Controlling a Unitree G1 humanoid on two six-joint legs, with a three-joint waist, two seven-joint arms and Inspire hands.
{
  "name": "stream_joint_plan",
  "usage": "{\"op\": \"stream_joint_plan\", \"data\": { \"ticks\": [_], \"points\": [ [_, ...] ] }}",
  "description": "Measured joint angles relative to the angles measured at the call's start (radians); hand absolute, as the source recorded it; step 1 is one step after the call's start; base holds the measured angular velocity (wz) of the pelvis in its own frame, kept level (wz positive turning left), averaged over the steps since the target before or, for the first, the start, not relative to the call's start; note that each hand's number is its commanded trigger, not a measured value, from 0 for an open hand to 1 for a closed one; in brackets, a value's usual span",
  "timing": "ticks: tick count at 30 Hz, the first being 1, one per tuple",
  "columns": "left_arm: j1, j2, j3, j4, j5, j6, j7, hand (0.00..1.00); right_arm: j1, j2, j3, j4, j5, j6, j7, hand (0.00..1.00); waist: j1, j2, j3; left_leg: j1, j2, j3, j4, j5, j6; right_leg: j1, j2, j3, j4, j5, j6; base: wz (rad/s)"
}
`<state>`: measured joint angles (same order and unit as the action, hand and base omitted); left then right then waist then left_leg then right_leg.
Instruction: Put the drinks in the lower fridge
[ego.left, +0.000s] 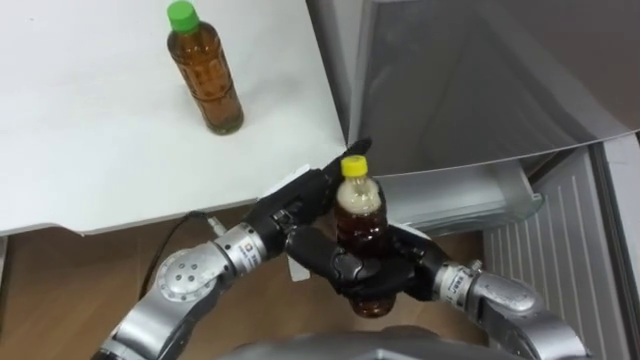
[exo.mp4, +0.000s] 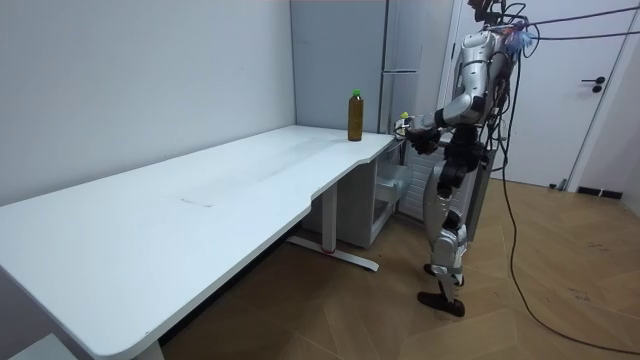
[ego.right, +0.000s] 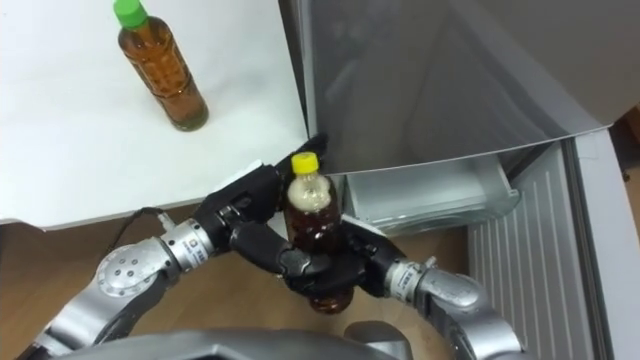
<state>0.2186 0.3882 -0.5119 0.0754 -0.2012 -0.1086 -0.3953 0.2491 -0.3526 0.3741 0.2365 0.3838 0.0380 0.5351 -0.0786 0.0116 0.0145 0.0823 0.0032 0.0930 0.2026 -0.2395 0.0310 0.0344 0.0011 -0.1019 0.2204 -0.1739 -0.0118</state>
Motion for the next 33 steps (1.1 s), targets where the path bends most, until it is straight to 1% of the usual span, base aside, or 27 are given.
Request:
{"op": "stream_joint_plan", "data": {
  "ticks": [3,4,5,7,10,12,16,17,19,20,21,22,23,24,28,31,32,33],
  "points": [
    [0.017,-0.002,-0.004,0.012,0.018,0.001,-0.009,0.0,-0.004,0.002,-0.004,0.025,0.013,0.0,-0.041,1.0,0.001,-0.006,0.0005,-0.001,0.0,0.0,0.0,0.0,0.0,0.0,0.0,0.0,0.0,0.0,0.0,0.0],
    [0.019,-0.001,-0.005,0.019,0.039,0.001,-0.009,0.0,-0.004,0.002,-0.002,0.029,0.012,0.007,-0.057,1.0,0.001,-0.009,0.0004,-0.002,0.0,-0.001,0.0,0.0,0.0,-0.002,-0.001,-0.002,0.0,0.0,0.0,0.04],
    [0.018,-0.001,-0.005,0.021,0.052,0.0,-0.009,0.0,-0.003,0.003,-0.001,0.03,0.012,0.013,-0.068,1.0,0.0,-0.013,0.0021,-0.005,-0.001,-0.007,0.001,0.0,0.0,-0.004,-0.001,-0.005,0.0,0.0,0.0,0.06],
    [0.018,-0.001,-0.006,0.021,0.085,-0.006,-0.009,0.0,-0.001,0.003,-0.001,0.03,0.012,0.018,-0.078,1.0,-0.001,-0.016,0.0013,-0.008,-0.002,-0.013,0.002,0.0,0.0,-0.006,-0.002,-0.009,0.0,0.0,0.0,0.05],
    [0.017,-0.001,-0.005,0.02,0.154,-0.013,-0.01,0.0,0.002,0.006,-0.001,0.037,0.012,0.022,-0.099,1.0,0.0,-0.019,0.0009,-0.007,-0.002,-0.013,0.003,0.0,0.0,-0.008,-0.002,-0.008,0.0,0.0,0.0,0.0],
    [0.012,-0.001,-0.005,0.02,0.214,-0.014,-0.009,0.0,0.002,0.011,0.0,0.058,0.012,0.022,-0.111,1.0,0.0,-0.021,-0.0006,-0.005,-0.002,-0.012,0.003,0.0,0.0,-0.008,-0.002,-0.005,0.0,0.0,0.0,0.0],
    [0.013,-0.001,-0.011,0.019,0.312,-0.012,-0.009,0.0,0.0,0.011,-0.001,0.095,0.012,0.022,-0.119,1.0,0.0,-0.021,-0.0003,-0.001,-0.001,-0.009,0.003,0.0,0.0,-0.003,-0.003,-0.004,-0.002,0.0,0.0,-0.01],
    [0.013,0.001,-0.013,0.02,0.348,-0.007,-0.009,0.0,-0.003,0.011,-0.001,0.107,0.014,0.022,-0.121,1.0,-0.001,-0.021,-0.0003,-0.001,-0.001,-0.007,0.003,0.0,0.0,-0.001,-0.003,-0.004,-0.003,0.0,0.0,0.0],
    [0.019,0.016,-0.023,0.022,0.402,0.001,-0.01,0.0,-0.004,0.01,-0.003,0.111,0.024,0.022,-0.128,1.0,-0.003,-0.02,-0.0001,-0.001,-0.001,-0.007,0.003,0.0,0.0,0.0,-0.003,-0.001,-0.004,-0.001,0.0,0.0],
    [0.019,0.03,-0.028,0.031,0.458,0.022,-0.01,0.0,-0.007,0.008,-0.004,0.109,0.056,0.022,-0.128,1.0,-0.005,-0.02,0.0,-0.001,-0.001,-0.008,0.003,0.0,0.0,-0.001,-0.002,0.003,-0.005,-0.001,0.0,0.0],
    [0.02,0.052,-0.038,0.046,0.505,0.042,-0.021,0.0,-0.014,0.008,-0.005,0.105,0.085,0.022,-0.128,1.0,-0.012,-0.019,-0.0001,-0.001,-0.001,-0.009,0.004,0.0,0.0,-0.001,-0.001,0.005,-0.006,-0.001,-0.001,0.0],
    [0.021,0.068,-0.047,0.049,0.527,0.05,-0.027,0.0,-0.018,0.008,-0.005,0.103,0.097,0.021,-0.128,1.0,-0.016,-0.019,-0.0002,-0.001,-0.001,-0.01,0.004,0.0,0.0,-0.001,-0.001,0.005,-0.007,-0.001,-0.001,0.0],
    [0.027,0.088,-0.052,0.056,0.563,0.066,-0.033,0.0,-0.029,0.008,-0.005,0.101,0.12,0.021,-0.129,1.0,-0.025,-0.018,0.0001,-0.002,-0.001,-0.012,0.004,0.001,0.0,0.0,0.0,0.004,-0.01,-0.001,-0.001,0.0],
    [0.031,0.097,-0.05,0.07,0.576,0.073,-0.032,0.0,-0.036,0.008,-0.005,0.101,0.138,0.017,-0.133,1.0,-0.027,-0.016,0.0002,-0.002,-0.001,-0.012,0.004,0.001,0.0,0.0,0.0,0.005,-0.01,0.0,-0.001,0.0],
    [0.043,0.096,-0.034,0.085,0.587,0.076,-0.023,0.0,-0.041,0.01,-0.005,0.101,0.237,0.016,-0.166,1.0,-0.029,-0.013,-0.0004,-0.003,-0.002,-0.014,0.0,0.001,0.0,0.004,0.0,0.002,-0.015,0.0,-0.001,0.02],
    [0.049,0.085,-0.019,0.101,0.587,0.081,-0.022,0.0,-0.042,0.014,-0.006,0.101,0.283,0.014,-0.199,1.0,-0.032,-0.014,-0.0003,-0.007,-0.002,-0.014,-0.003,0.001,0.0,0.002,0.0,0.001,-0.016,0.0,-0.001,0.0],
    [0.049,0.082,-0.014,0.11,0.588,0.087,-0.024,0.0,-0.042,0.014,-0.006,0.103,0.283,0.015,-0.206,1.0,-0.036,-0.015,0.0002,-0.007,-0.001,-0.013,-0.004,0.001,0.0,0.002,0.0,0.001,-0.017,0.0,-0.001,0.0],
    [0.052,0.071,-0.006,0.123,0.588,0.097,-0.029,0.0,-0.042,0.014,-0.007,0.105,0.284,0.015,-0.22,1.0,-0.039,-0.015,0.0002,-0.007,-0.001,-0.013,-0.005,0.001,0.0,0.002,0.0,0.001,-0.017,0.0,-0.001,0.0]
  ]
}}
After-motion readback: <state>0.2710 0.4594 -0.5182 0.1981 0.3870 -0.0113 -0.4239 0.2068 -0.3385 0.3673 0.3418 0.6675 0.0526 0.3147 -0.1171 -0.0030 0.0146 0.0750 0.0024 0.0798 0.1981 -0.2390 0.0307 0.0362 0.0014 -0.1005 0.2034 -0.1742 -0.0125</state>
